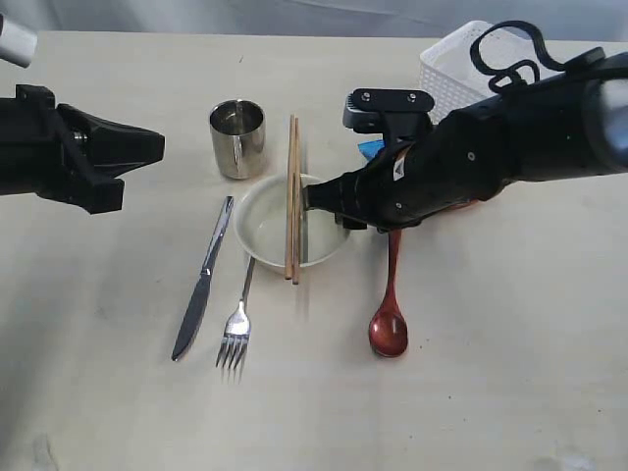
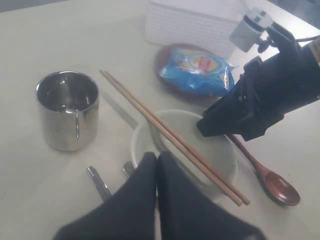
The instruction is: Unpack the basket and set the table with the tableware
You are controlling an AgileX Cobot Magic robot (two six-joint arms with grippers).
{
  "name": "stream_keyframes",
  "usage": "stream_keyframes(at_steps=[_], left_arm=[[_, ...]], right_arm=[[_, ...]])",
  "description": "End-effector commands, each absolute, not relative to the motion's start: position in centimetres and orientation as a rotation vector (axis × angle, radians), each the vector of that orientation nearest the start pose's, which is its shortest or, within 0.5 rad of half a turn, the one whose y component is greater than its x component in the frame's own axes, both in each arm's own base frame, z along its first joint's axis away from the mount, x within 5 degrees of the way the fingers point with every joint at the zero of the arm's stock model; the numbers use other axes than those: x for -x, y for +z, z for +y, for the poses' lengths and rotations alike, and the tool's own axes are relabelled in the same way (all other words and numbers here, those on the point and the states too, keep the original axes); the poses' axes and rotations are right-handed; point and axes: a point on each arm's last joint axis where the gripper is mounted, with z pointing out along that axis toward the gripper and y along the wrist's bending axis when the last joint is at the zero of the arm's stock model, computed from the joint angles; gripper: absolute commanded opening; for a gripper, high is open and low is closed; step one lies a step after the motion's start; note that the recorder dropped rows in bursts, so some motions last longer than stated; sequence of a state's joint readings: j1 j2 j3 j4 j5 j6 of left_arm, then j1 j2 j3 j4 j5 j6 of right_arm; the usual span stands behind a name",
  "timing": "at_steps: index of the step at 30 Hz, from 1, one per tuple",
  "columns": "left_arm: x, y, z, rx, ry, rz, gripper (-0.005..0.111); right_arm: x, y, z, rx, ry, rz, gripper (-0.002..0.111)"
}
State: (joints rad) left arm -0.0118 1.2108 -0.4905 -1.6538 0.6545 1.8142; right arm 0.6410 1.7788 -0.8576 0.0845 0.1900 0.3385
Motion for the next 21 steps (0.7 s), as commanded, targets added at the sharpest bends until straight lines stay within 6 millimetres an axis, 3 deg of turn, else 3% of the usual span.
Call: stream_keyframes(at_steps=[1, 9, 12, 15, 21], left_arm=[[-21.12, 22.96, -5.73, -0.531, -0.614, 2.005, 0.000], [-21.12, 22.96, -5.73, -0.531, -0.614, 2.005, 0.000], [-21.12, 22.96, -5.73, -0.531, -0.614, 2.005, 0.000], [-21.12, 22.96, -5.73, -0.531, -0.614, 2.005, 0.000], [-21.12, 22.96, -5.73, -0.531, -0.614, 2.005, 0.000]], right_arm=[[-25.77, 14.33, 20.56, 0.317, 0.418, 2.625, 0.041], [-25.75, 14.30, 20.50, 0.294, 0.420, 2.637, 0.040], [-25.75, 14.30, 20.50, 0.294, 0.420, 2.637, 0.020], [-25.75, 14.30, 20.50, 0.294, 0.420, 2.637, 0.009], [-25.75, 14.30, 20.50, 0.290, 0.421, 2.638, 0.009]])
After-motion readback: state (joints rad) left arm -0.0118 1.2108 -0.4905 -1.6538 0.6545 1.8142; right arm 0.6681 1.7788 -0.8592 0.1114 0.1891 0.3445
